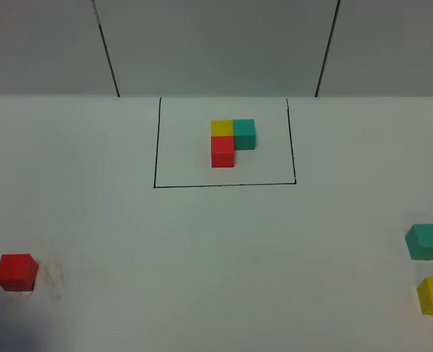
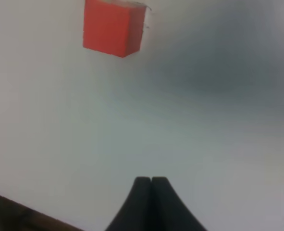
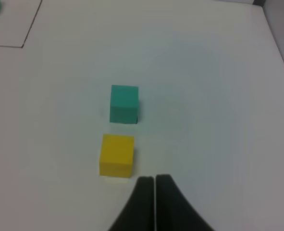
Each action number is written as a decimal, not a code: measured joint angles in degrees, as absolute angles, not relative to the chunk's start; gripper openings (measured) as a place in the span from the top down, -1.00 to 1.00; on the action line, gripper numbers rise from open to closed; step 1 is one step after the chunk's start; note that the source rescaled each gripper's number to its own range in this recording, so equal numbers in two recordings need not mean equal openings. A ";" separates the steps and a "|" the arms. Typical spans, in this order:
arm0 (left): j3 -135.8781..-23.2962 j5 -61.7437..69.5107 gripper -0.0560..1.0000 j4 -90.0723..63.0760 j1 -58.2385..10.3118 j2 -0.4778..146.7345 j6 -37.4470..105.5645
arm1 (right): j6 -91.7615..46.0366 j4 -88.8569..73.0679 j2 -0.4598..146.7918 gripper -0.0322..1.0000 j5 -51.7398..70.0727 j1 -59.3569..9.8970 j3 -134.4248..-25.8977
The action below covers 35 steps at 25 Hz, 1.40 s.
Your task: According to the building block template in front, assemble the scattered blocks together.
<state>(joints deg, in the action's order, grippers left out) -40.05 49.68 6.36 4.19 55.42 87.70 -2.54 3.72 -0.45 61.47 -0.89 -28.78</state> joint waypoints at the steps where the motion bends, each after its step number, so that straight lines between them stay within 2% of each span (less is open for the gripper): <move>1: -40.05 47.96 0.89 6.36 4.19 55.55 89.54 | -2.54 3.72 -0.45 0.92 61.47 -0.89 -28.78; 4: -40.62 46.80 0.89 6.36 4.19 56.75 91.78 | -2.54 3.72 -0.45 0.92 61.47 -0.89 -28.78; 9: -46.63 54.86 0.88 5.40 4.19 62.14 91.81 | -2.54 3.72 -0.45 0.92 61.47 -1.39 -28.78; 17: -57.99 63.98 0.87 2.39 4.19 75.10 91.04 | -2.54 3.72 -0.45 0.92 61.47 -8.24 -28.78; 23: -58.34 59.80 0.87 2.22 3.89 83.15 94.25 | -2.54 3.72 -0.45 0.92 61.47 -10.55 -28.78; 28: -58.38 58.56 0.87 4.02 0.34 87.72 95.01 | -2.54 3.72 -0.45 0.92 61.47 -10.55 -28.78; 32: -58.38 56.63 0.87 7.29 -4.61 90.70 88.30 | -2.54 3.72 -0.45 0.92 61.47 -10.55 -28.78; 35: -58.38 54.93 0.87 9.16 -5.72 91.71 82.26 | -2.54 3.72 -0.45 0.92 61.47 -10.55 -28.78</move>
<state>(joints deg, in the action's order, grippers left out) -58.38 54.93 9.16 -5.72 91.71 82.26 -2.54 3.72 -0.45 61.47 -10.55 -28.78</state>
